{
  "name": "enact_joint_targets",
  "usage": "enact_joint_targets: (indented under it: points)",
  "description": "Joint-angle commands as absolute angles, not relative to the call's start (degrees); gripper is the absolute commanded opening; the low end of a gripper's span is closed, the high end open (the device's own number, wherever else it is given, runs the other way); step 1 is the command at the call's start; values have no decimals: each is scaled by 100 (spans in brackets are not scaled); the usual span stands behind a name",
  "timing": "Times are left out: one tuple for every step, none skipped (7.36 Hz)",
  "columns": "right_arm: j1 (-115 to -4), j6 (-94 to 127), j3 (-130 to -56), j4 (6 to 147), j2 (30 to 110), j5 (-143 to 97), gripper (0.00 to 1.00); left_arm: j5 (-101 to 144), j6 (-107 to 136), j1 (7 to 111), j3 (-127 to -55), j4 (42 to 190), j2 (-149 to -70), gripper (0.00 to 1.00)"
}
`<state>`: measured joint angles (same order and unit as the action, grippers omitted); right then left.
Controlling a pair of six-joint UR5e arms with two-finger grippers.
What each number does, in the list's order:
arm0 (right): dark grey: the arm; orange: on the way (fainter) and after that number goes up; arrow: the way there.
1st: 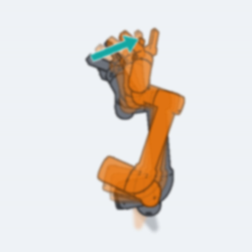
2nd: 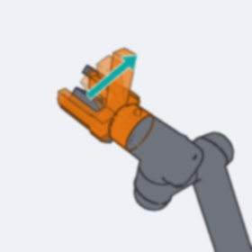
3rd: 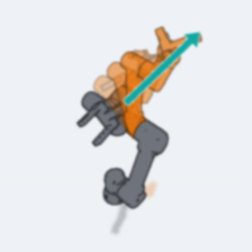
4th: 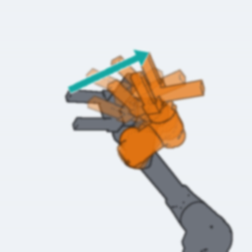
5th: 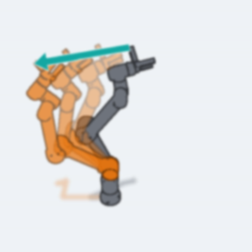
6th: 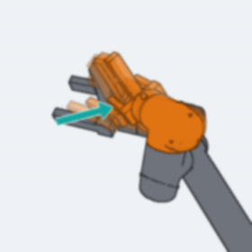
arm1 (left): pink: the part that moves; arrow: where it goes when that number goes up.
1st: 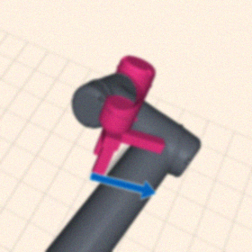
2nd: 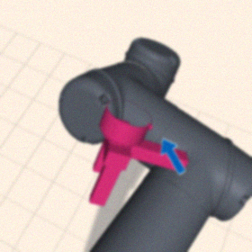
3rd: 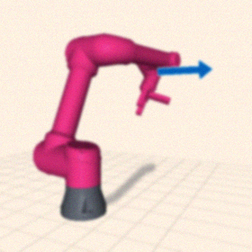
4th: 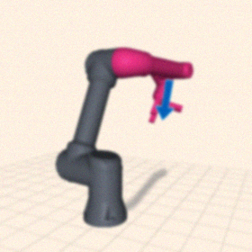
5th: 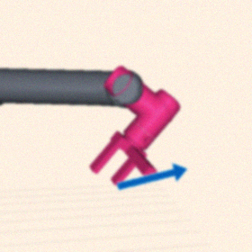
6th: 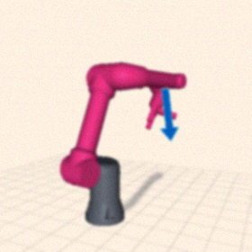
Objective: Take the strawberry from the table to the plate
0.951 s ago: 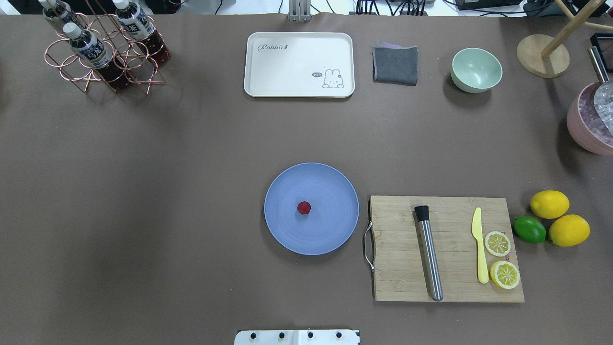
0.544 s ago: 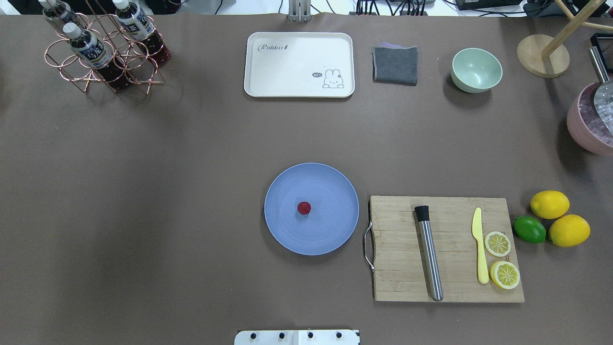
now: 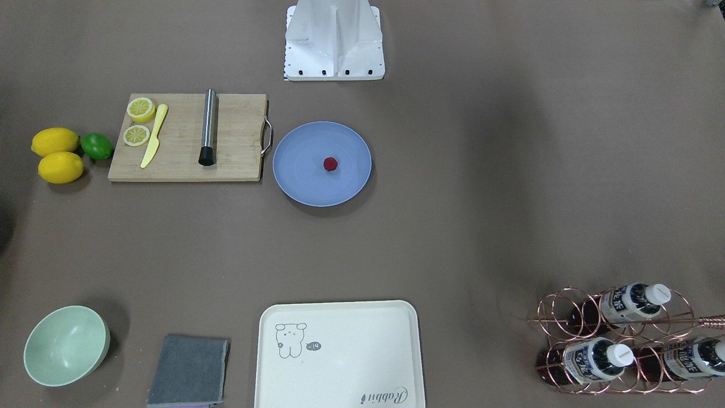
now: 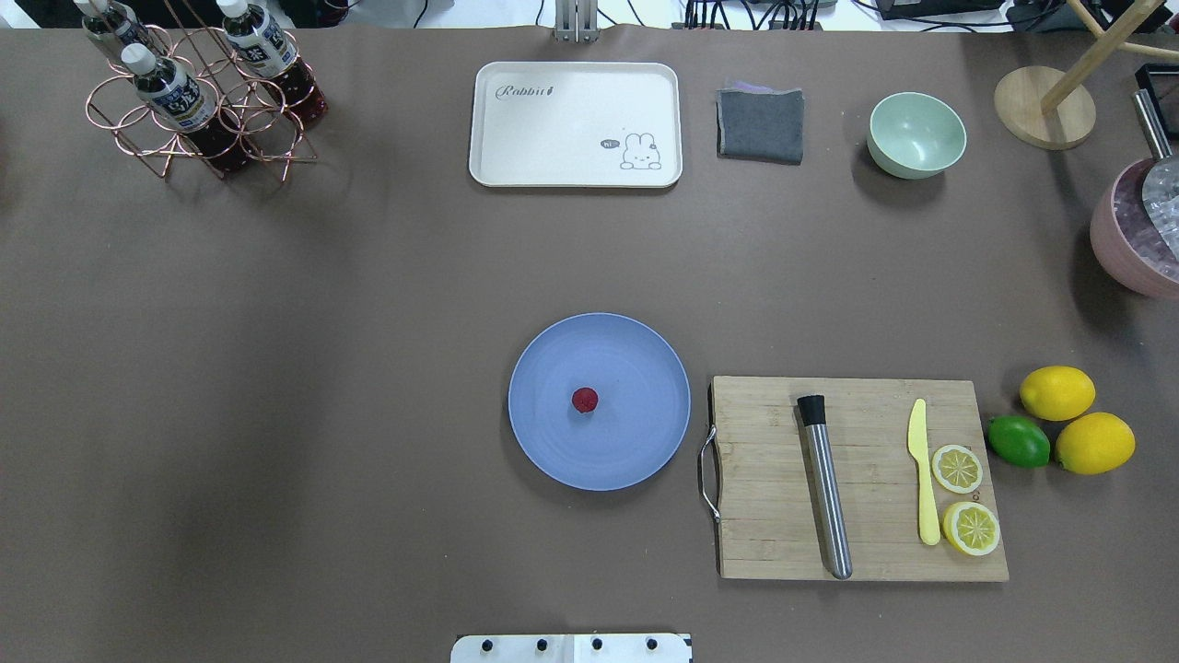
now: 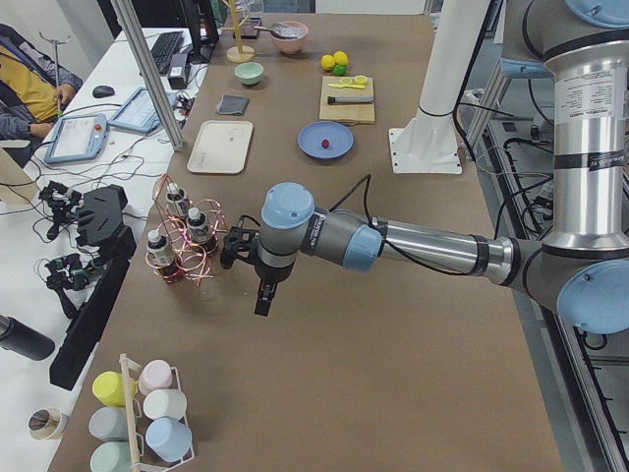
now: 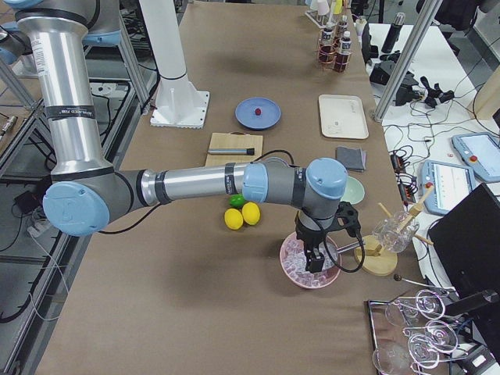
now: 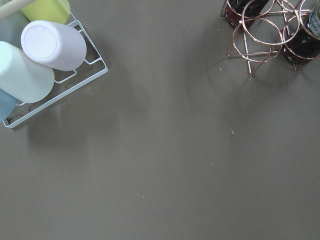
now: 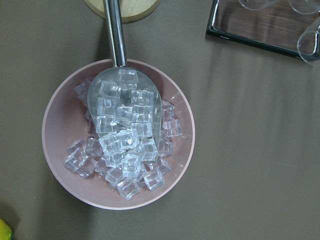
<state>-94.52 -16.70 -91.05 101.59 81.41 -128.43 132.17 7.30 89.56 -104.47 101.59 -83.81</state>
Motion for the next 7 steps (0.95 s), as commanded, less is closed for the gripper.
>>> enact_joint_targets:
  points:
    - [-9448,-1670,-9062,10151,8130,-12858,100,13210,721,8956,-10327,10327,-8350,98]
    - [-9448,-1670,-9079,10134,8130,-12858,100,13227,721,8956,-10371,10327,-8350,98]
    - [-9448,-1653,-9044,9942,8147,-12867,100,13219,721,8956,-10371,10318,-8350,98]
    - [-9448,-1426,-9044,9880,8147,-12945,100,13227,729,8956,-10362,10318,-8367,98]
    - [-9448,-1363,-9044,9870,8174,-12981,100,13245,729,8956,-10388,10284,-8367,98]
    - [-9448,-1336,-9044,9870,8183,-13042,100,13341,738,8956,-10380,10266,-8385,98]
    - [-9448,-1319,-9061,9870,8183,-13104,100,13464,730,8965,-10406,10257,-8411,98]
